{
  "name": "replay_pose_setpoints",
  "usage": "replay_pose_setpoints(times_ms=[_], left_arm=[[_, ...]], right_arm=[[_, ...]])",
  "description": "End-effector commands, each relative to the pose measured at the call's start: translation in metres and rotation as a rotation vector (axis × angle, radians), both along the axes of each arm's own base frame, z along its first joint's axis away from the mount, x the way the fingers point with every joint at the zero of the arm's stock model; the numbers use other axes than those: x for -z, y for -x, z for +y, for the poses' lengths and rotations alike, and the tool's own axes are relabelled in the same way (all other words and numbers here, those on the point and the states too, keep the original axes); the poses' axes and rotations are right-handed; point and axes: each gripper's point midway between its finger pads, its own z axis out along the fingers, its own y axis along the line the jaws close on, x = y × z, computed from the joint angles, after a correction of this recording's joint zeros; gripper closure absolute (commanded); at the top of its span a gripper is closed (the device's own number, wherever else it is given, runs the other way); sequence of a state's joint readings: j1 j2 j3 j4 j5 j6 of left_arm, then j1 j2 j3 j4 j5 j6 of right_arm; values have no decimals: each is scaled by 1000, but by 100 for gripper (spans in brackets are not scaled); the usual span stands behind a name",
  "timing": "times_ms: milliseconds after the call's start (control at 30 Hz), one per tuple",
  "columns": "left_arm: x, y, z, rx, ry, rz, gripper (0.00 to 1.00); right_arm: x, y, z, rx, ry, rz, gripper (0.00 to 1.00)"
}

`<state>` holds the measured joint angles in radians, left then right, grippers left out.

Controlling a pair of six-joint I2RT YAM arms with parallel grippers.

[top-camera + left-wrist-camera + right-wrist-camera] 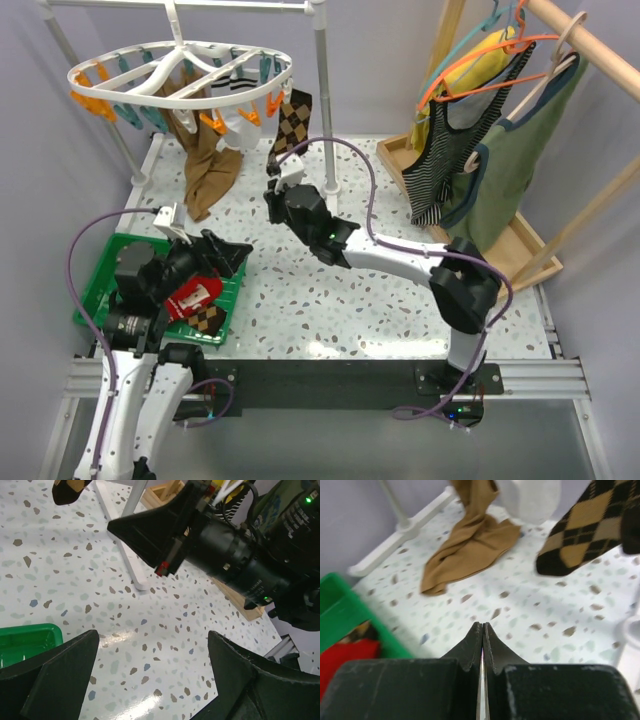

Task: Remove the socks clipped to the hanger

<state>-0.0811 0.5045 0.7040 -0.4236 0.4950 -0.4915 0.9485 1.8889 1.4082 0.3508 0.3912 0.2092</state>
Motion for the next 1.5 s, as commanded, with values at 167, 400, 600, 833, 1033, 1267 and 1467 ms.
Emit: replay_pose_setpoints(times_ms=[167,400,600,833,1033,1267,1467], left_arm=[[-41,17,-13,38,161,-75,6],[-34,26,-19,66,229,-48,6],[-9,-3,-30,108,316,-18,3],[24,-112,-29,-52,197,-10,3],[45,-200,-44,-113,58,-99,5],[58,-294,-66,-3,-216,-328,1],[80,-348,-65,43,-333,-442,2]], right_arm=[[-14,83,-10,-205,-95,268,100],[-28,99,-48,-146,-78,277,98],[-25,108,-73,-113,-41,320,74],[-7,90,-112,-94,-7,471,54],[-23,83,-146,-101,-36,400,43],[-37,95,-163,-141,-87,341,39],[-50,113,-174,-180,-91,277,39]])
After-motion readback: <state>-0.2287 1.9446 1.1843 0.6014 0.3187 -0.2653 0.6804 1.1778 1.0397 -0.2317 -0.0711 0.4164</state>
